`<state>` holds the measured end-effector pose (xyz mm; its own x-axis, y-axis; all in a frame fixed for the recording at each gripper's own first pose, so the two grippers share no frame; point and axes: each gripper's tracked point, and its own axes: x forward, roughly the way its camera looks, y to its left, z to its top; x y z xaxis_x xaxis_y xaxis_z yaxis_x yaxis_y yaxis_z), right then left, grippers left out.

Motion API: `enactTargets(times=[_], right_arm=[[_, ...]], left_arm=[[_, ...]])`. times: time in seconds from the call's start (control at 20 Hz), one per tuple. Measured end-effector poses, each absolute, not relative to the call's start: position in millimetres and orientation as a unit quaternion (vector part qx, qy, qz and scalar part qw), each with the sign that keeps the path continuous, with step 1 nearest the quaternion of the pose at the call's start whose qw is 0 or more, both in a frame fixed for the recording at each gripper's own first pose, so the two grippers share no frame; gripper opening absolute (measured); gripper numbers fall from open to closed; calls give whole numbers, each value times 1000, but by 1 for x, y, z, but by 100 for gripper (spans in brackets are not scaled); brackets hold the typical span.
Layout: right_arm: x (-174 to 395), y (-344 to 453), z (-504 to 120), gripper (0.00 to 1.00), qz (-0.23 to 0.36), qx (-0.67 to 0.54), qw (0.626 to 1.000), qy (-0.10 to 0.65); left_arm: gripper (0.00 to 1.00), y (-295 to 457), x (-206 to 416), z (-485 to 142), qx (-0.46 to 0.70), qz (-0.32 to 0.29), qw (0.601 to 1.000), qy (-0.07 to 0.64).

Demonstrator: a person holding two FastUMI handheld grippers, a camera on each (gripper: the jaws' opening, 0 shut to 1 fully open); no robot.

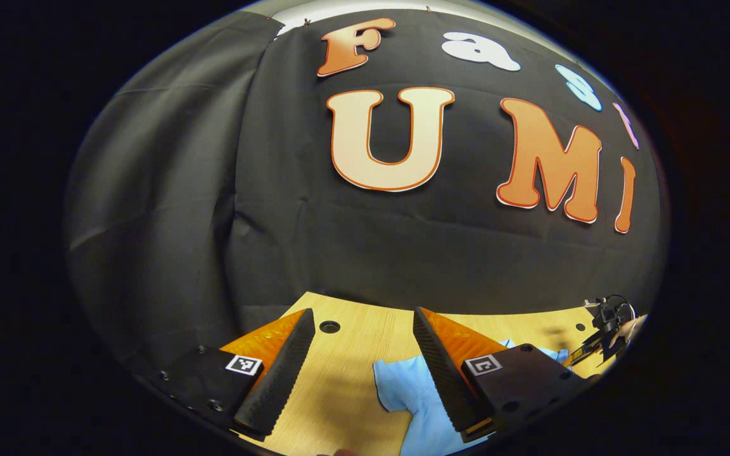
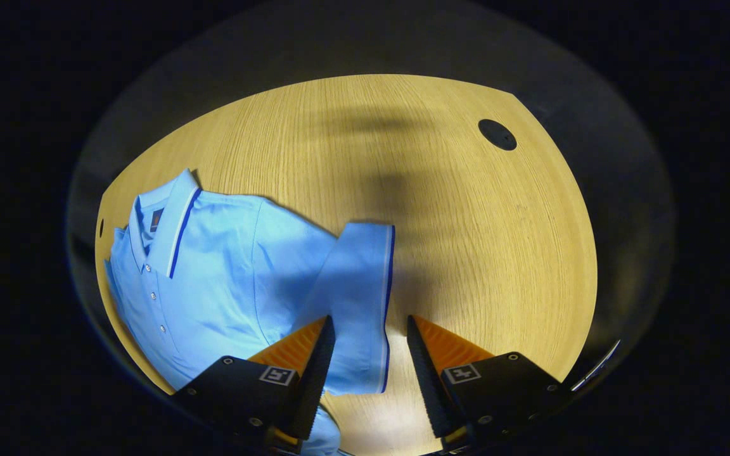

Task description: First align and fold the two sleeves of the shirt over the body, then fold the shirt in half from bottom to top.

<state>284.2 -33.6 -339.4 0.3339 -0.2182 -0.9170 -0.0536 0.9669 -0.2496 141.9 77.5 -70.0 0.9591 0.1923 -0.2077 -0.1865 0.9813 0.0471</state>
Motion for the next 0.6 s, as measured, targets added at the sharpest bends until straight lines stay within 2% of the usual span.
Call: enactTargets(times=[0.1,0.2,0.35,0.5,0.6], right_arm=[[283,-30,-341,65,-48,-106,808,578],[283,-30,-340,55,-54,-100,809,576],[284,-34,-337,14,-65,-78,814,572],[281,-30,-332,3,-74,-61,824,559],[281,-23,-315,2,-71,-71,839,535]], left_arm=[[100,80,140,-70,15,97,990,106],[100,83,136,-69,13,99,989,105],[100,88,129,-70,8,98,990,105],[100,95,125,-70,11,95,990,104],[100,101,121,-68,12,92,991,101]])
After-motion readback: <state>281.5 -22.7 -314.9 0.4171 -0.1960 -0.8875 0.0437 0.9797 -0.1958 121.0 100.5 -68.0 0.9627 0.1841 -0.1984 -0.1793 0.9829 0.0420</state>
